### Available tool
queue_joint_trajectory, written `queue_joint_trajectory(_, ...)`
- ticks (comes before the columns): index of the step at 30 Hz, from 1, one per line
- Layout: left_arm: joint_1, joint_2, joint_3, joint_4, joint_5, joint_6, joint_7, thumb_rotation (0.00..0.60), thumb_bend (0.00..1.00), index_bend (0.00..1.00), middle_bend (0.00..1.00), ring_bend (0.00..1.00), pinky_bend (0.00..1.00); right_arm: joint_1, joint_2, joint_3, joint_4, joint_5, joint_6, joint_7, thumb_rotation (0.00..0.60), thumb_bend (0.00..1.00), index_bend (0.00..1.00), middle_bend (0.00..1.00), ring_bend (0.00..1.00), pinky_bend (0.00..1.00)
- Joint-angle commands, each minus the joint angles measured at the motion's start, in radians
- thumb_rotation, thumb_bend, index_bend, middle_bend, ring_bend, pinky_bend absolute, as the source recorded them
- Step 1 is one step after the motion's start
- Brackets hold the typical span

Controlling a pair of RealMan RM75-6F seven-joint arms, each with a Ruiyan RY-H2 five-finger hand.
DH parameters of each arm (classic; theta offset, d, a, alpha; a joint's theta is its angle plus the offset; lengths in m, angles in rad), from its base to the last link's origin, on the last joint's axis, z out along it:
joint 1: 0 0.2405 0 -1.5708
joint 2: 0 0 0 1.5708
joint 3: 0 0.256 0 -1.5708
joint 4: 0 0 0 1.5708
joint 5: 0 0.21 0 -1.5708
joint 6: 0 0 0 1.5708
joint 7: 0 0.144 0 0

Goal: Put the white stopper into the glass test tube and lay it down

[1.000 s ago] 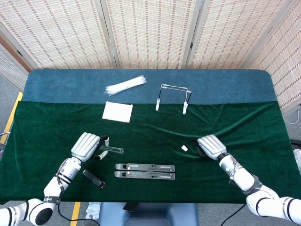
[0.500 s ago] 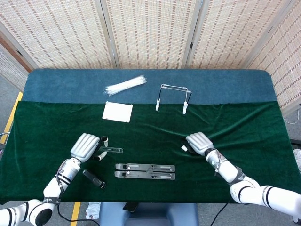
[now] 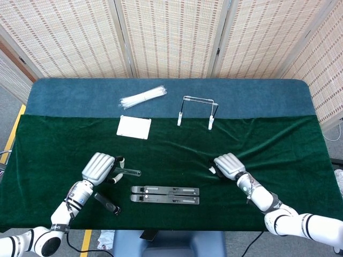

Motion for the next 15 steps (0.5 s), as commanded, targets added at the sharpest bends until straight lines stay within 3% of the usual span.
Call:
queue_joint_trajectory(1,-0.002,-0.003,0.000,-0.001,0.000,-0.002,0.002,0.600,0.44,0.67,0.89,0.80,0.80,-0.016,0.026,-0.019,-0.034,-0.010,0.027,-0.011,0.600,0.80,0.35,0.89,1.00,0.96)
queue_joint_trajectory(15,-0.005,-0.014,0.002,-0.011,0.002,-0.004,0.018,0.600,0.44,0.67,0.89,0.80,0.80,-0.048,0.076,-0.059,-0.109,-0.012,0.090,-0.051,0.600,0.80,0.35,0.89,1.00,0.96)
